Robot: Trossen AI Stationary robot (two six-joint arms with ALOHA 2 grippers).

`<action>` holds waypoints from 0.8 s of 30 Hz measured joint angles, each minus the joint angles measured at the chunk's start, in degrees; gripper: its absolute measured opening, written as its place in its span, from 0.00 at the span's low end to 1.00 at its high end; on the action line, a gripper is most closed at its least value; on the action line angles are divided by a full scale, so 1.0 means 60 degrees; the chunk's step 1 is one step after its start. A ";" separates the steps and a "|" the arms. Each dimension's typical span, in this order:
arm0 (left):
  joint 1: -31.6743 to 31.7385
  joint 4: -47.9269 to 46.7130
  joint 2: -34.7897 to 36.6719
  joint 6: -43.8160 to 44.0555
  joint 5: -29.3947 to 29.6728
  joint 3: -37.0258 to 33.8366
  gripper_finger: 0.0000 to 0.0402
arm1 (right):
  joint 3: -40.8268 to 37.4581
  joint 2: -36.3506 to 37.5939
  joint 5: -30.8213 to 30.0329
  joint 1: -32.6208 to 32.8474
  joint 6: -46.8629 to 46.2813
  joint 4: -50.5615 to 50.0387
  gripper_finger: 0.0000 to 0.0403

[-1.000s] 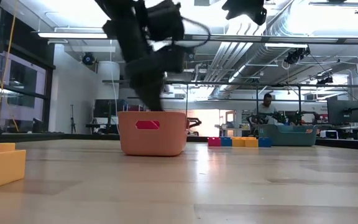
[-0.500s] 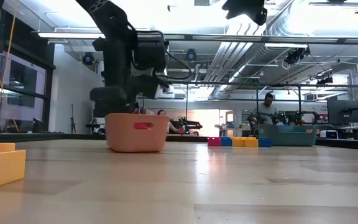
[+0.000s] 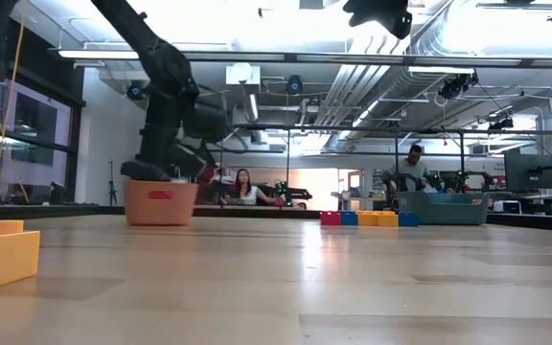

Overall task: Sort blocks
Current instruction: Move the orange bin from the center to the top left side of the table

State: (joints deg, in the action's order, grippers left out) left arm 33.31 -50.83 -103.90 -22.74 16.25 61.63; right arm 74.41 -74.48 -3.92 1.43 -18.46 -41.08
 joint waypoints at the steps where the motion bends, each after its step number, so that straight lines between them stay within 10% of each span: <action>1: 0.0271 0.0000 0.0000 -0.0061 0.0173 0.0004 0.00 | 0.0000 0.0000 0.0000 0.0018 -0.0015 0.0000 0.00; 13: 0.2791 -0.0186 -0.0004 -0.0738 0.3131 0.0168 0.00 | 0.0000 0.0000 0.0015 0.0149 -0.0182 0.0000 0.00; 24: 0.2529 -0.1568 0.0328 0.2349 0.0920 0.2341 0.00 | 0.0000 0.0000 0.0017 0.0145 -0.0116 0.0069 0.00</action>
State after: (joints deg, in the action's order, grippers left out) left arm 48.48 -60.24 -101.93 -8.65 21.77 75.67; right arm 74.41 -74.48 -3.82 2.31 -19.16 -40.66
